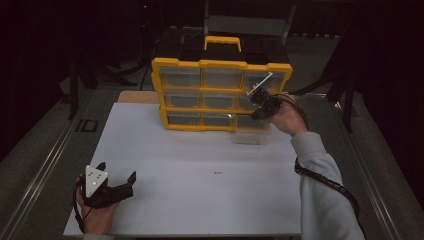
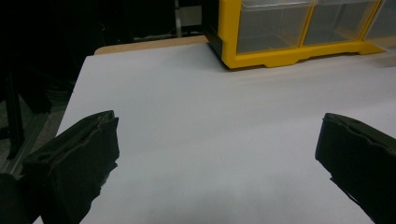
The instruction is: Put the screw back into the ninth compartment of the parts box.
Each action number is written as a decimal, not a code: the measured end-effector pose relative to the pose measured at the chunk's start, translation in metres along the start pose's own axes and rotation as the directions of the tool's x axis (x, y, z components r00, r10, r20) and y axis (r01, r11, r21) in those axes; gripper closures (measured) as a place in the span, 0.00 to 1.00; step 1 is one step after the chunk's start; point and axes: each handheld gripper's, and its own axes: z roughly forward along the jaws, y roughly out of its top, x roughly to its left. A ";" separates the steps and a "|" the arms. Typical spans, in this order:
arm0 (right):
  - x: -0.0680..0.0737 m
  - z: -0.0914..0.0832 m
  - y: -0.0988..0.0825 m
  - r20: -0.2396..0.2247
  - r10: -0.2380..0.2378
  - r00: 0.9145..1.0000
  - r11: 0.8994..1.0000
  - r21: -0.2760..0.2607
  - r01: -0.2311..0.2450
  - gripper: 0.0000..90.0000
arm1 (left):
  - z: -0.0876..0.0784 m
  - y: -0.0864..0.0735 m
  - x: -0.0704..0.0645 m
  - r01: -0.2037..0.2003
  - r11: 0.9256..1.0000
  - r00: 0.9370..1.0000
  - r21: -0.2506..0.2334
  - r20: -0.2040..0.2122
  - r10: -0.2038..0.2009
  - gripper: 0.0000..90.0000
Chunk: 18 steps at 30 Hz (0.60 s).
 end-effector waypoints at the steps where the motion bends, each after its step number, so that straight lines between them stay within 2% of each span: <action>1: 0.000 0.000 0.000 0.001 0.002 1.000 1.000 -0.001 -0.002 0.97 | 0.000 0.000 0.000 0.000 1.000 1.000 -0.001 0.000 0.000 0.00; 7: -0.002 0.000 -0.002 0.003 0.010 1.000 1.000 -0.004 -0.010 0.96 | 0.000 0.000 0.000 -0.001 1.000 1.000 0.000 -0.001 0.001 0.00; 8: -0.002 0.001 -0.002 0.000 0.011 1.000 1.000 -0.007 -0.011 0.89 | 0.000 0.000 0.000 0.000 1.000 1.000 0.000 0.000 0.000 0.00; 10: -0.004 0.001 -0.003 -0.034 0.035 0.999 0.999 -0.020 -0.036 0.60 | 0.000 0.000 0.000 0.000 1.000 1.000 -0.001 -0.001 0.000 0.00; 11: -0.004 0.002 -0.003 -0.044 0.036 0.998 0.999 -0.020 -0.037 0.52 | 0.000 0.000 0.000 0.001 1.000 1.000 -0.001 -0.001 -0.001 0.00; 13: -0.002 0.003 -0.004 -0.021 0.015 1.000 1.000 -0.023 -0.016 0.36 | 0.000 0.000 0.000 0.000 1.000 1.000 0.000 -0.001 0.000 0.00; 18: -0.001 0.005 -0.005 -0.008 0.013 1.000 1.000 -0.017 -0.013 0.27 | 0.000 0.000 0.000 -0.001 1.000 1.000 0.000 0.000 0.001 0.00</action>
